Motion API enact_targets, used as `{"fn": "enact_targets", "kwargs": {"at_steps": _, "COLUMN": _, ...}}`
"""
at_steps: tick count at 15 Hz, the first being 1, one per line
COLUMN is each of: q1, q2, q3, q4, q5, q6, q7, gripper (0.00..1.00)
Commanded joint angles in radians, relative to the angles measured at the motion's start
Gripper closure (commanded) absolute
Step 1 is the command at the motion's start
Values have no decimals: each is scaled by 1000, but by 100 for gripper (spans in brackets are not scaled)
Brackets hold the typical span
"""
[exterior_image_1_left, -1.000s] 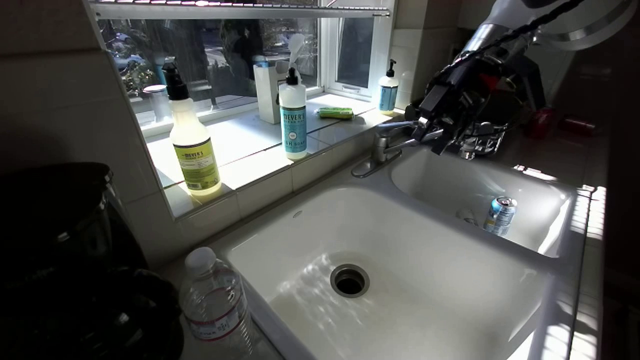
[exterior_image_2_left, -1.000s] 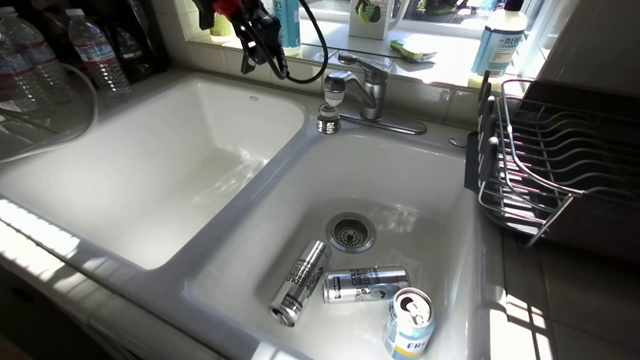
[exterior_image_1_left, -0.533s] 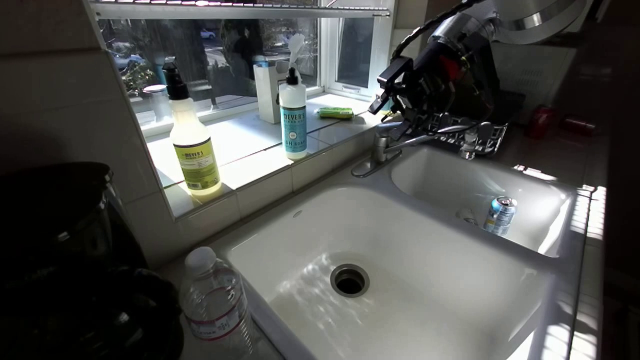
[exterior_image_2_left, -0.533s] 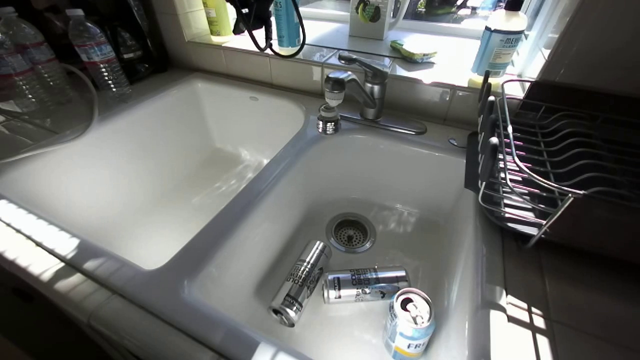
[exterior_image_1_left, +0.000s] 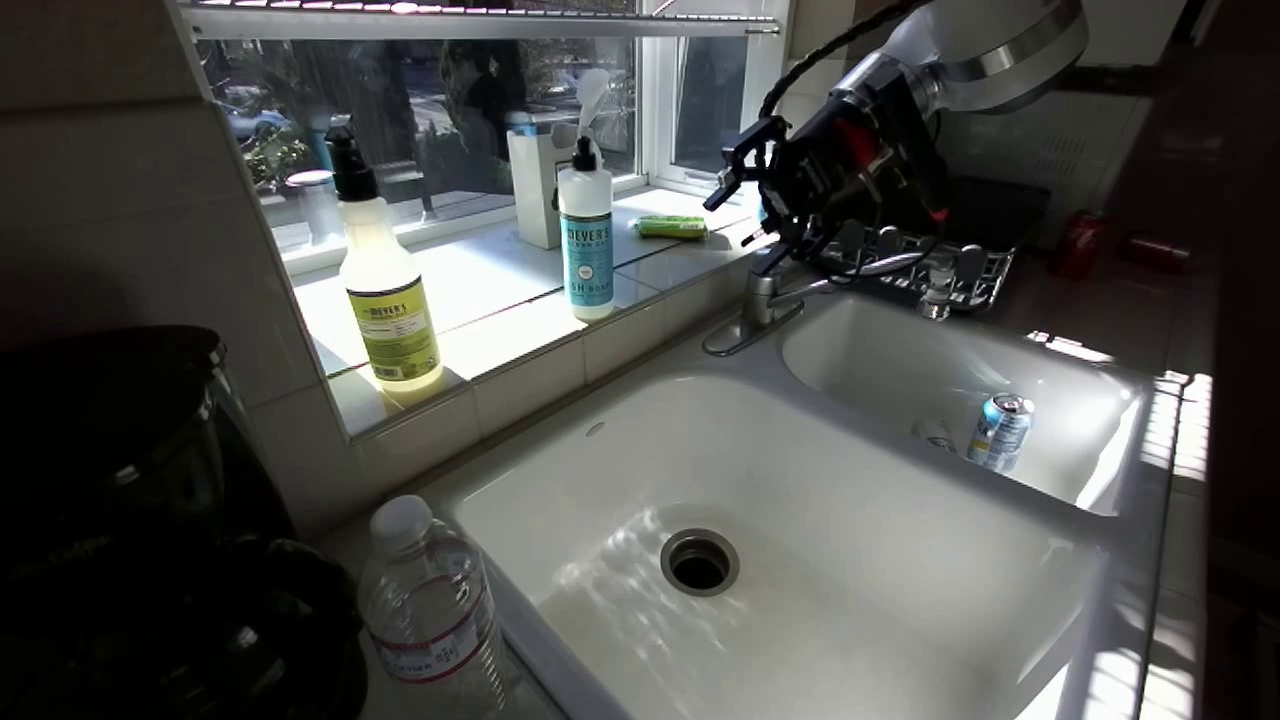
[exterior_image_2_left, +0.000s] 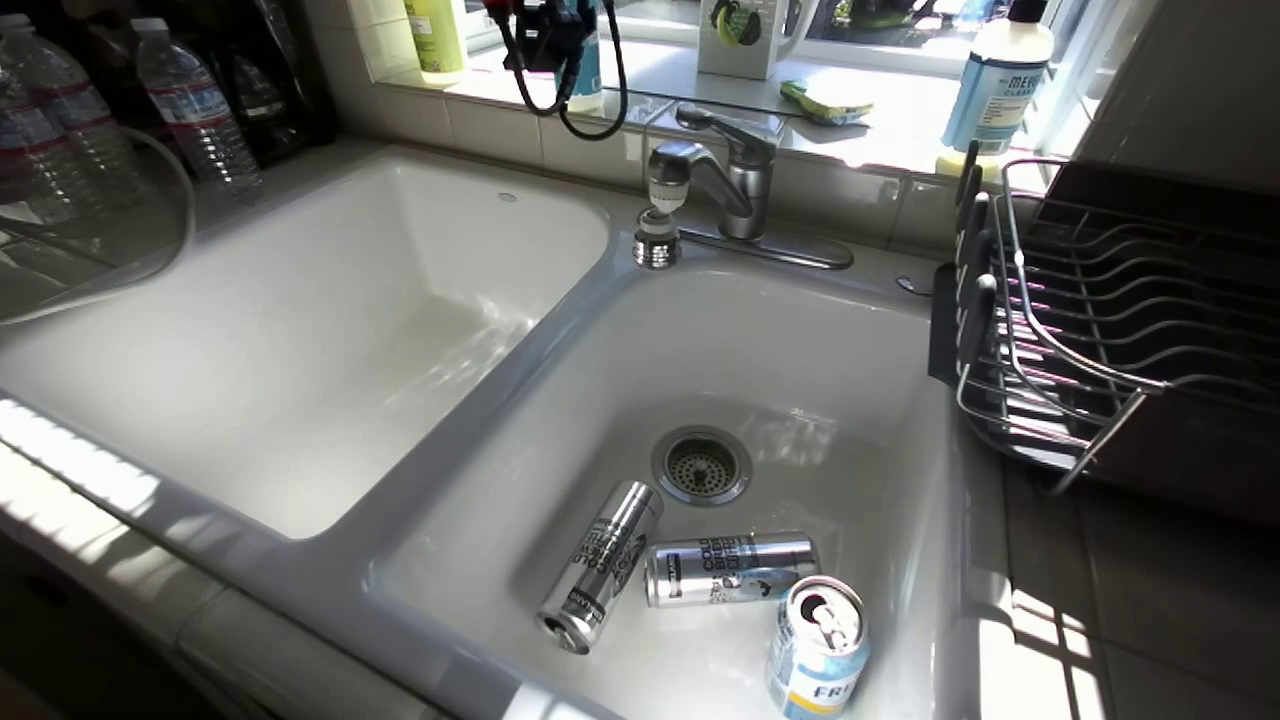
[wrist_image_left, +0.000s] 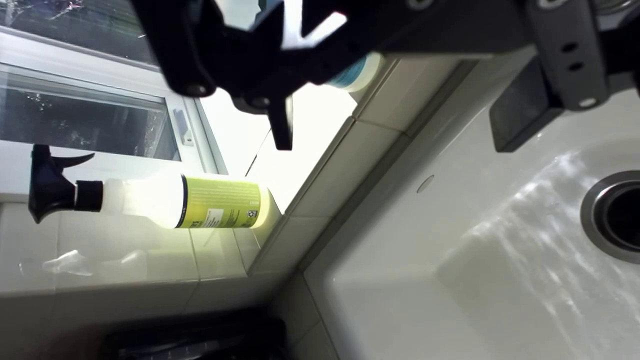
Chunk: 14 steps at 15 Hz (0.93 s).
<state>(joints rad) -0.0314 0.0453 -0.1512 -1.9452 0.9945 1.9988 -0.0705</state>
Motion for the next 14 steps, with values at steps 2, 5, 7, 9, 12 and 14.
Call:
{"fn": "enact_targets", "kwargs": {"at_steps": 2, "q1": -27, "q2": 9, "q3": 24, "q4": 11, "q5": -1, "q6": -2, "q7": 14, "gripper": 0}}
{"fn": "enact_targets", "kwargs": {"at_steps": 5, "q1": -28, "q2": 9, "q3": 27, "q4": 12, "q5": 0, "q6": -2, "q7": 18, "gripper": 0}}
{"fn": "enact_targets", "kwargs": {"at_steps": 7, "q1": -32, "q2": 8, "q3": 26, "q4": 6, "q5": 46, "q6": 18, "q7": 29, "gripper": 0}}
{"fn": "enact_targets", "kwargs": {"at_steps": 9, "q1": -41, "q2": 19, "q3": 23, "q4": 9, "q5": 136, "q6": 62, "q7": 64, "gripper": 0}}
{"fn": "enact_targets", "kwargs": {"at_steps": 12, "q1": -47, "q2": 38, "q3": 27, "q4": 26, "q5": 231, "q6": 120, "q7": 129, "gripper": 0}}
{"fn": "enact_targets", "kwargs": {"at_steps": 14, "q1": -45, "q2": 53, "q3": 30, "q4": 37, "q5": 251, "q6": 156, "q7": 195, "gripper": 0}}
